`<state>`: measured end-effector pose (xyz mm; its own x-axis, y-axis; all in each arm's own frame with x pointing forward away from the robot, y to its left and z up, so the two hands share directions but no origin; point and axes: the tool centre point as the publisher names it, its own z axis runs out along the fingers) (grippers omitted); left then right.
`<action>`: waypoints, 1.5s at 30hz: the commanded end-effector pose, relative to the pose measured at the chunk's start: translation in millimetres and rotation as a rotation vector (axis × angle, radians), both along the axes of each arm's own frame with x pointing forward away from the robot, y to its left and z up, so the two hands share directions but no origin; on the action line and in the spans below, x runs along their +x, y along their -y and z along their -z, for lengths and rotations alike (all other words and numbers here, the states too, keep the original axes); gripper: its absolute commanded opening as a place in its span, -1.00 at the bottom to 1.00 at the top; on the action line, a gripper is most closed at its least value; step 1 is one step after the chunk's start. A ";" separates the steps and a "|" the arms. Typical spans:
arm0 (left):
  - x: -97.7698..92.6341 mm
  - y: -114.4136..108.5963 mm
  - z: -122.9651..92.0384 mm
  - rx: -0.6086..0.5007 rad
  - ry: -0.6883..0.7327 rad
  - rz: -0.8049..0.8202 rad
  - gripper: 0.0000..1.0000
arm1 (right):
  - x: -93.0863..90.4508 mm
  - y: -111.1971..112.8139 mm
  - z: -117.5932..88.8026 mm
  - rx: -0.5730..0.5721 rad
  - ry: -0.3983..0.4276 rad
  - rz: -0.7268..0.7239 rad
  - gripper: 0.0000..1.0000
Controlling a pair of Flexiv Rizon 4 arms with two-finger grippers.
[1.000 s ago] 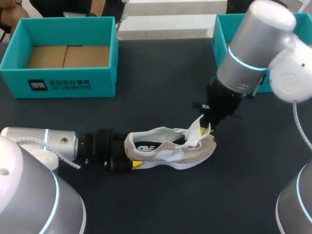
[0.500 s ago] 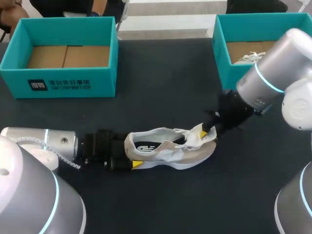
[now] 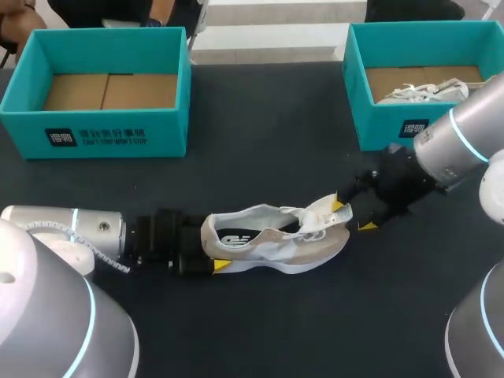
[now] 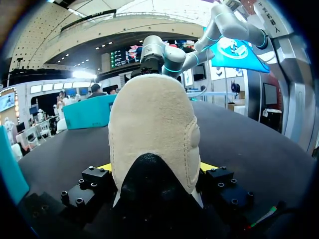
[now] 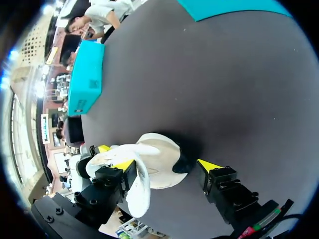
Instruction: Take the shoe out of the shoebox, open the shoe tongue, remove and reinsert the insole, then place the shoe into the shoebox
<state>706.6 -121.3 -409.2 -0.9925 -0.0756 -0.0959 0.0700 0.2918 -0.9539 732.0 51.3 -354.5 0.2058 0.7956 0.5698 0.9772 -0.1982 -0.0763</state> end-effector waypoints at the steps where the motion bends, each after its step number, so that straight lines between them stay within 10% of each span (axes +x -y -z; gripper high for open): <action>1: -1.6 0.2 -0.1 0.002 0.001 -0.002 -1.00 | -4.7 8.1 -27.2 -0.032 0.028 0.011 1.00; 14: -1.6 0.2 -0.1 0.002 0.001 -0.002 -1.00 | 25.8 -10.2 -88.3 -0.184 0.183 -0.141 1.00; 29: -1.6 0.2 -0.1 0.002 0.001 -0.002 -1.00 | -7.7 -76.4 -130.4 -0.496 0.512 -0.964 0.96; 30: -1.6 0.2 -0.1 0.002 0.001 -0.002 -1.00 | -11.1 -79.7 -134.4 -0.507 0.535 -1.004 -0.11; 32: -1.6 0.2 -0.1 0.002 0.001 -0.002 -1.00 | -15.1 -84.1 -139.5 -0.519 0.561 -1.045 -0.44; 33: -1.6 0.2 -0.1 0.002 0.001 -0.002 -1.00 | -18.4 -87.0 -143.1 -0.531 0.585 -1.074 -0.94; 36: -1.6 0.2 -0.1 0.002 0.001 -0.002 -1.00 | -24.1 -89.6 -146.0 -0.700 0.618 -1.109 -1.00; 45: -1.6 0.2 -0.1 0.002 0.001 -0.002 -1.00 | -24.1 -89.6 -146.0 -0.700 0.618 -1.109 -1.00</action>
